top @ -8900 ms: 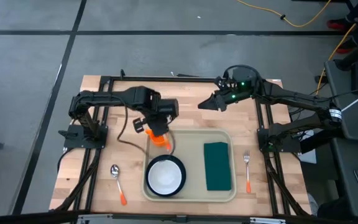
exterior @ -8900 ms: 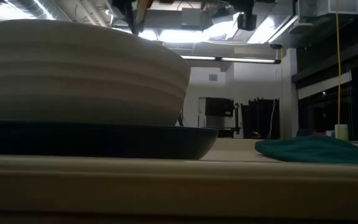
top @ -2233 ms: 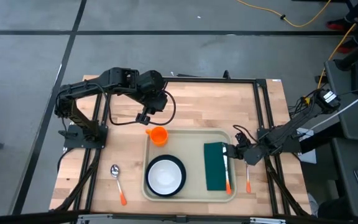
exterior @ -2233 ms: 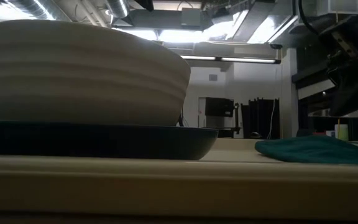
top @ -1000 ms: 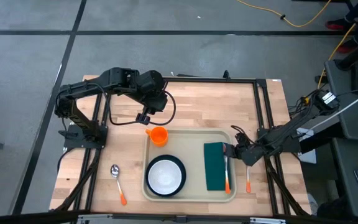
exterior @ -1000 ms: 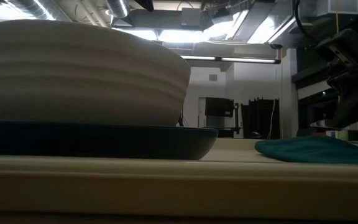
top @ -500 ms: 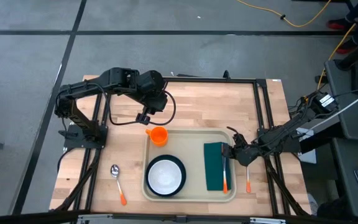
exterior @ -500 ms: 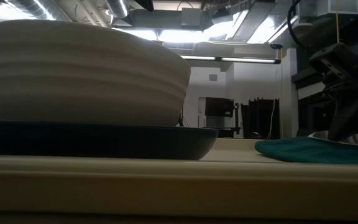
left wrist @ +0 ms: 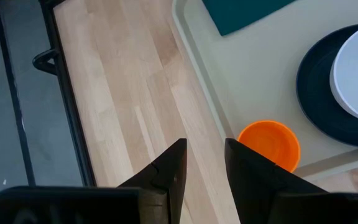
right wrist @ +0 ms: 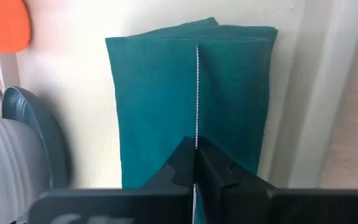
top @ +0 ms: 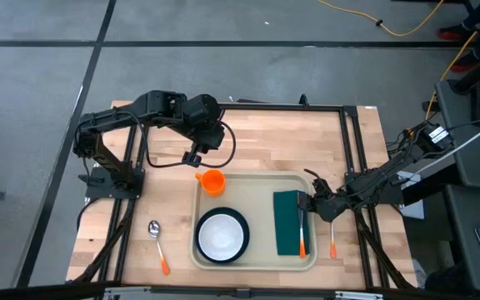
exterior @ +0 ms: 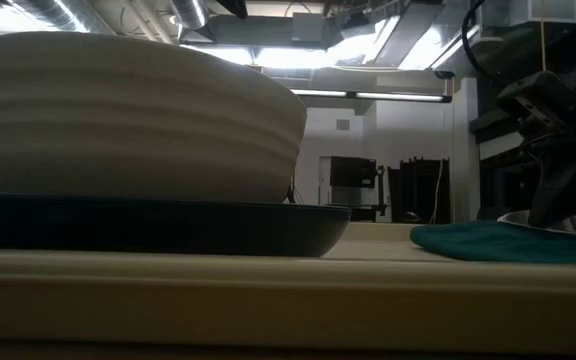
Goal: Set up tray
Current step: Put the orange knife on the green napkin
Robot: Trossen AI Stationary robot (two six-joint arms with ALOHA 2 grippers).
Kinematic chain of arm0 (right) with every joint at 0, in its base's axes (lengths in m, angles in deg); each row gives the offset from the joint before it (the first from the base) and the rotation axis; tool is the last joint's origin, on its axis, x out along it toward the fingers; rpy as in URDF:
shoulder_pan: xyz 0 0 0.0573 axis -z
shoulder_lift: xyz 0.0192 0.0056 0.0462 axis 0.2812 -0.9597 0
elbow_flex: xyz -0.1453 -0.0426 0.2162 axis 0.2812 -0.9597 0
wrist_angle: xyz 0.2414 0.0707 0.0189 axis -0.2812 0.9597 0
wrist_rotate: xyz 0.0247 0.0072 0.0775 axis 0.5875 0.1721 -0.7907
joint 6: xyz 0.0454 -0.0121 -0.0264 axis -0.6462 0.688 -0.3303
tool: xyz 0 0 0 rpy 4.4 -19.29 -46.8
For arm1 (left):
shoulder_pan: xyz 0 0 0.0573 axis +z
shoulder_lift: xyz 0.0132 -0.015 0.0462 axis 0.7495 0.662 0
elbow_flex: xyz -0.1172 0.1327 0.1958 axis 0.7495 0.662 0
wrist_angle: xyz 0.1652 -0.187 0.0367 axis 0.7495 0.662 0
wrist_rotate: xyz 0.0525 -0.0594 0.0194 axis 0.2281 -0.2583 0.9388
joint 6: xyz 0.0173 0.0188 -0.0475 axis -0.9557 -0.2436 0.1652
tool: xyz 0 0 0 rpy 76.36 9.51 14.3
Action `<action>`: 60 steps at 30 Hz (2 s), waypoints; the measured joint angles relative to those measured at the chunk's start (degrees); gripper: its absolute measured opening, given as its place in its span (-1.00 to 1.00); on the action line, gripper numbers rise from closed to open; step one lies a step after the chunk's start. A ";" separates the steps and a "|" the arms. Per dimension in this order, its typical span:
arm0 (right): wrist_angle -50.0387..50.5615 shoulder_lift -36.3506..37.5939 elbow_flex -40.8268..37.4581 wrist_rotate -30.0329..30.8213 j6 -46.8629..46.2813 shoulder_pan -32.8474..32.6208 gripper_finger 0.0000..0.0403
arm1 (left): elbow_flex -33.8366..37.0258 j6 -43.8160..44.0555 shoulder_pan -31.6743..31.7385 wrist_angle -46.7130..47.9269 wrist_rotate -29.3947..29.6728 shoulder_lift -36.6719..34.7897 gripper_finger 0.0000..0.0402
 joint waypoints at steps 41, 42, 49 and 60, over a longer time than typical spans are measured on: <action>-7.36 -4.84 7.21 -6.39 16.50 4.49 -0.98 | -0.02 1.40 0.00 -5.60 1.26 0.00 -0.49; -8.01 -6.01 7.20 -6.94 16.49 4.66 -0.98 | -0.02 1.40 0.00 -5.58 2.08 0.00 -0.49; -10.78 -10.88 7.17 -9.49 13.79 4.87 -0.99 | -0.02 1.42 0.00 -5.58 4.39 0.00 -0.49; -7.37 -10.91 7.17 -11.06 13.12 4.87 -0.99 | -0.02 1.44 0.00 -5.57 4.54 0.00 -0.49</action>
